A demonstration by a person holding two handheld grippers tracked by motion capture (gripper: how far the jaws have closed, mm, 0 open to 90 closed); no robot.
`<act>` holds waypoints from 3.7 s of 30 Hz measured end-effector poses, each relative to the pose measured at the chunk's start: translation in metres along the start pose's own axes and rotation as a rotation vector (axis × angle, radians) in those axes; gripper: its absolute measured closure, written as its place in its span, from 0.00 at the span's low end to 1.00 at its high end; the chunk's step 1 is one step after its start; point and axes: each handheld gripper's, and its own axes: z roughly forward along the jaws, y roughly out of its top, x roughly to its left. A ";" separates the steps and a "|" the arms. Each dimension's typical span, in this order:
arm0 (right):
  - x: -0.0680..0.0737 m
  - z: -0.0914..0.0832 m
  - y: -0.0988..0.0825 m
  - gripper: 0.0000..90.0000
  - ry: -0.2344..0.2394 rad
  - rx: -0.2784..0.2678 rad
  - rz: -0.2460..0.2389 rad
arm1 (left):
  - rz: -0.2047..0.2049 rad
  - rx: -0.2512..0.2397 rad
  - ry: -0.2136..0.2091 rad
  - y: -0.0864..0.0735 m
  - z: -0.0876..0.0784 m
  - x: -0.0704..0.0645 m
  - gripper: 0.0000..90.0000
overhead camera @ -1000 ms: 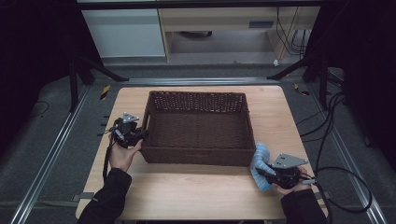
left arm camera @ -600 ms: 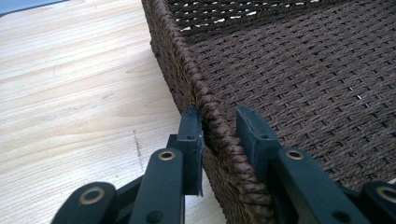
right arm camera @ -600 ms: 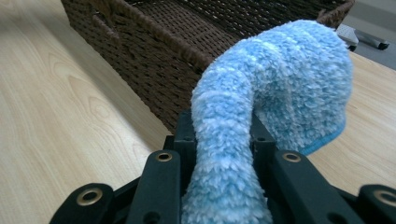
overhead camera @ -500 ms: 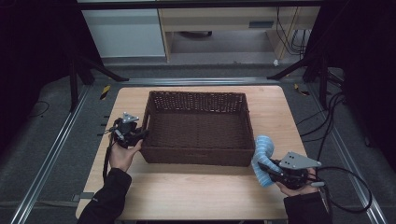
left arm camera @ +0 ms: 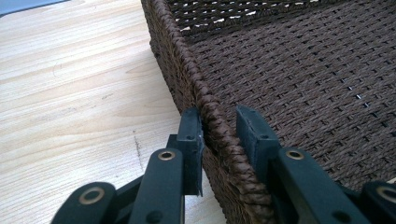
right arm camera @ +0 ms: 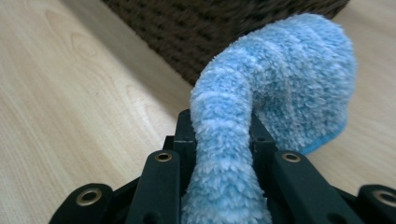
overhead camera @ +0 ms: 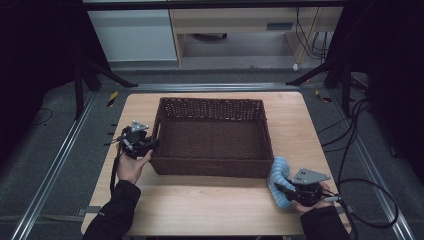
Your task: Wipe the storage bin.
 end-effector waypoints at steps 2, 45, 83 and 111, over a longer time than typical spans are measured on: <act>-0.006 -0.010 0.002 0.80 -0.036 -0.044 0.014 | -0.001 0.000 -0.001 0.000 0.000 0.000 0.79; -0.048 -0.052 0.016 0.55 -0.251 -0.244 0.241 | 0.013 0.016 0.012 0.002 0.000 0.001 0.74; -0.036 0.020 0.101 0.76 -0.126 -0.151 0.181 | 0.016 -0.012 -0.063 -0.005 -0.027 -0.002 0.70; -0.032 0.026 0.099 0.82 -0.133 -0.145 0.148 | 0.006 -0.028 -0.058 -0.013 -0.033 -0.002 0.69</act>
